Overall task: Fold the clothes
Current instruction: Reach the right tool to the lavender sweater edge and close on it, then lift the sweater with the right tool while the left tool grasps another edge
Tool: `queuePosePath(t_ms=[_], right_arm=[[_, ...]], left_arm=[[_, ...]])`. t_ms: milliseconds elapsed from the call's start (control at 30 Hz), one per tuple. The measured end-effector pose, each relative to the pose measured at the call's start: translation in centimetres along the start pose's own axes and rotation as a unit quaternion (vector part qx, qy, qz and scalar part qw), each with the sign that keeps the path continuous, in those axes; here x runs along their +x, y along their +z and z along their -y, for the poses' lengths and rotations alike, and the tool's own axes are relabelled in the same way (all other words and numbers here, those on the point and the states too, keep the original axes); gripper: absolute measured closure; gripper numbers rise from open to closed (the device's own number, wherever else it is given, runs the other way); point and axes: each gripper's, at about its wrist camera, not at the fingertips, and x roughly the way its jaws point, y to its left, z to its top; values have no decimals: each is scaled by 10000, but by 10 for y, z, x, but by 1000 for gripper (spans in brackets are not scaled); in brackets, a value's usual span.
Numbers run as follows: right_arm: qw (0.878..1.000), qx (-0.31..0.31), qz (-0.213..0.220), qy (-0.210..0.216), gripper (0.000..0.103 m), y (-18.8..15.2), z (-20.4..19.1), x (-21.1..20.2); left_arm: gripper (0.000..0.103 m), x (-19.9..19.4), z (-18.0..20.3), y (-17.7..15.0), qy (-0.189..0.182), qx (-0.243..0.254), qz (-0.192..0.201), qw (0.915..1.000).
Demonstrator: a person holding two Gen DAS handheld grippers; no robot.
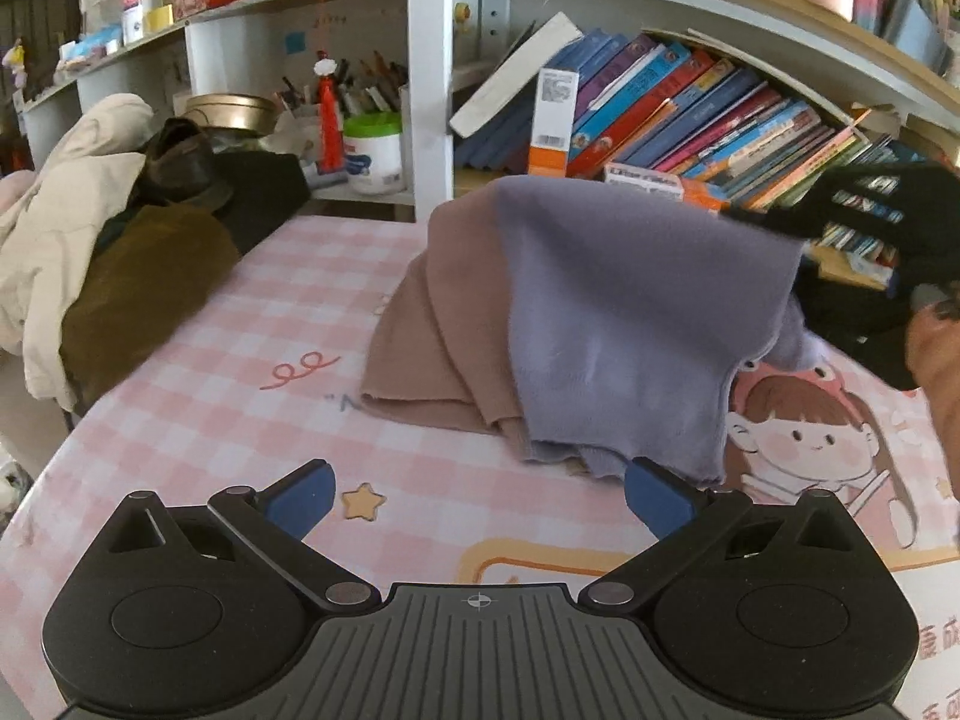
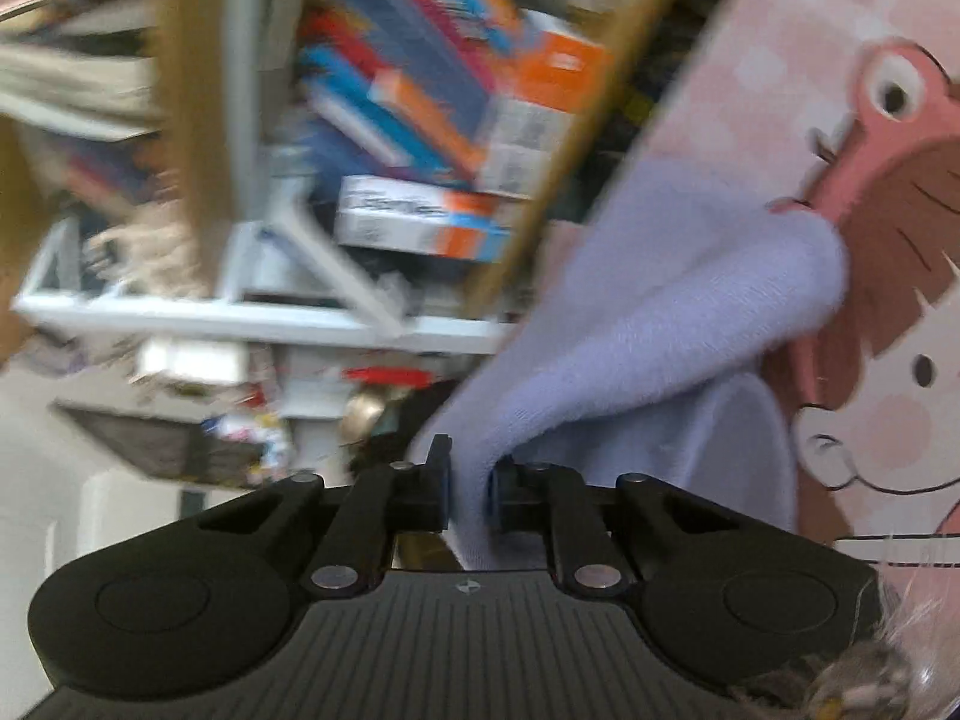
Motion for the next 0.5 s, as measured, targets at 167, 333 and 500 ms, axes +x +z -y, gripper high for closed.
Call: queuePosePath(t_ms=[167,333,500], right_arm=[[9964,-508,161,654,92,-7,-37,-46],[9901,-709,-7,1209,92,-14,-58,-91],[9904,-953,-205,975,92,-30,-57,-121]], left_arm=[[0,-5,39,-5,-287,445,192,9984],[0,-9,90,-15,-404,1133,298,9923],[0,-20,128,-26,-592,1331,402,9885]])
